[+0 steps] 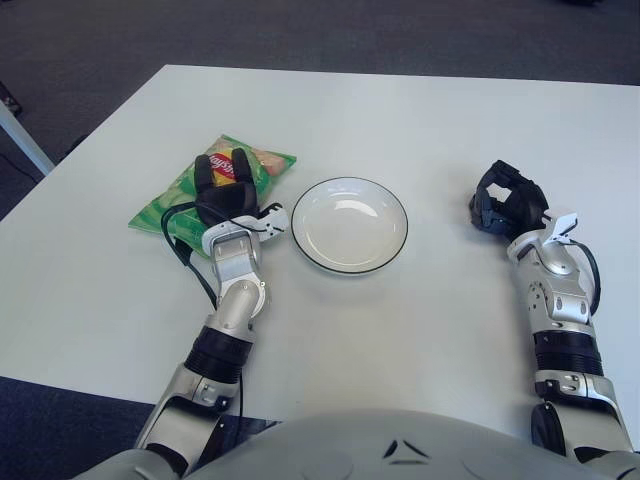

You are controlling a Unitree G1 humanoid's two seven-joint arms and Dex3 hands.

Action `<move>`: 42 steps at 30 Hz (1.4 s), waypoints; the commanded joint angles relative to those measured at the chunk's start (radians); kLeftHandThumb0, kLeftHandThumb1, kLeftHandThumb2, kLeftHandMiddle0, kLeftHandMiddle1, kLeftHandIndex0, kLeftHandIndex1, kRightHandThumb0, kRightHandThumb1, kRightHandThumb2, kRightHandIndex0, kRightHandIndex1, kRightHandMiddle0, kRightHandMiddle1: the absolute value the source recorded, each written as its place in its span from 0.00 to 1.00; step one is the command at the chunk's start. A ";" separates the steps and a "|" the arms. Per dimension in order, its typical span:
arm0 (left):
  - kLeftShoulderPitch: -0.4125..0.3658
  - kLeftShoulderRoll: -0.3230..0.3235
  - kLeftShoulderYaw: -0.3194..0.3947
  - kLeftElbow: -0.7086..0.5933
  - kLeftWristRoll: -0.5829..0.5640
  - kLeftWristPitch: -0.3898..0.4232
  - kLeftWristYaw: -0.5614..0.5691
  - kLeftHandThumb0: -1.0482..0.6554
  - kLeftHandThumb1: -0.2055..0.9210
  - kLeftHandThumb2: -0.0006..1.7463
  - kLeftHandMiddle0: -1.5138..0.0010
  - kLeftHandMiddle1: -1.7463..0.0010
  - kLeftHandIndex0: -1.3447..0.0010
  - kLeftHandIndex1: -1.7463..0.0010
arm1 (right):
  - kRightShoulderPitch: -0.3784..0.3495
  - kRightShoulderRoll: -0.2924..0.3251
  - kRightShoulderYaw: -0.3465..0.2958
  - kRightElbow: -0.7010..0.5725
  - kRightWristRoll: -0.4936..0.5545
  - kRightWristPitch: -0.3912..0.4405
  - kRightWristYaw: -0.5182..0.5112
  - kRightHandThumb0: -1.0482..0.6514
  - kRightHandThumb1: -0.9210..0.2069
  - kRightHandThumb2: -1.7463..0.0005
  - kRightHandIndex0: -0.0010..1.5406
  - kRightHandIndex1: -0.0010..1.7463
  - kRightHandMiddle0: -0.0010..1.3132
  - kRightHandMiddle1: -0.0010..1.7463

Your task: Put the snack into the plate.

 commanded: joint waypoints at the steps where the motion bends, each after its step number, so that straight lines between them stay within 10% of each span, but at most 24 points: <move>1: -0.004 0.010 0.026 0.148 -0.086 0.012 0.062 0.00 1.00 0.52 0.98 0.80 0.99 0.89 | 0.068 0.024 0.017 0.051 -0.007 0.082 0.002 0.34 0.51 0.26 0.83 1.00 0.45 1.00; 9: -0.041 0.044 0.044 0.310 -0.201 -0.031 0.299 0.12 0.95 0.33 0.98 0.32 1.00 0.50 | 0.069 0.023 0.015 0.047 -0.004 0.088 0.006 0.34 0.51 0.27 0.84 1.00 0.45 1.00; 14: -0.028 0.076 0.041 0.348 -0.271 -0.089 0.445 0.27 0.73 0.47 0.89 0.09 1.00 0.21 | 0.069 0.023 0.015 0.046 -0.002 0.091 0.010 0.34 0.51 0.27 0.84 1.00 0.45 1.00; 15: -0.030 0.081 0.037 0.356 -0.281 -0.099 0.471 0.48 0.67 0.54 0.81 0.06 0.96 0.13 | 0.069 0.022 0.015 0.045 -0.001 0.092 0.011 0.34 0.51 0.27 0.84 1.00 0.45 1.00; 30: -0.061 0.166 0.010 0.490 -0.437 -0.284 0.666 0.62 0.21 0.85 0.39 0.28 0.45 0.00 | 0.069 0.016 0.011 0.051 0.001 0.087 0.043 0.34 0.50 0.27 0.84 1.00 0.45 1.00; 42: -0.051 0.222 0.028 0.505 -0.583 -0.454 0.753 0.62 0.06 0.95 0.30 0.29 0.38 0.00 | 0.068 0.012 0.011 0.047 0.003 0.094 0.056 0.34 0.50 0.28 0.84 1.00 0.44 1.00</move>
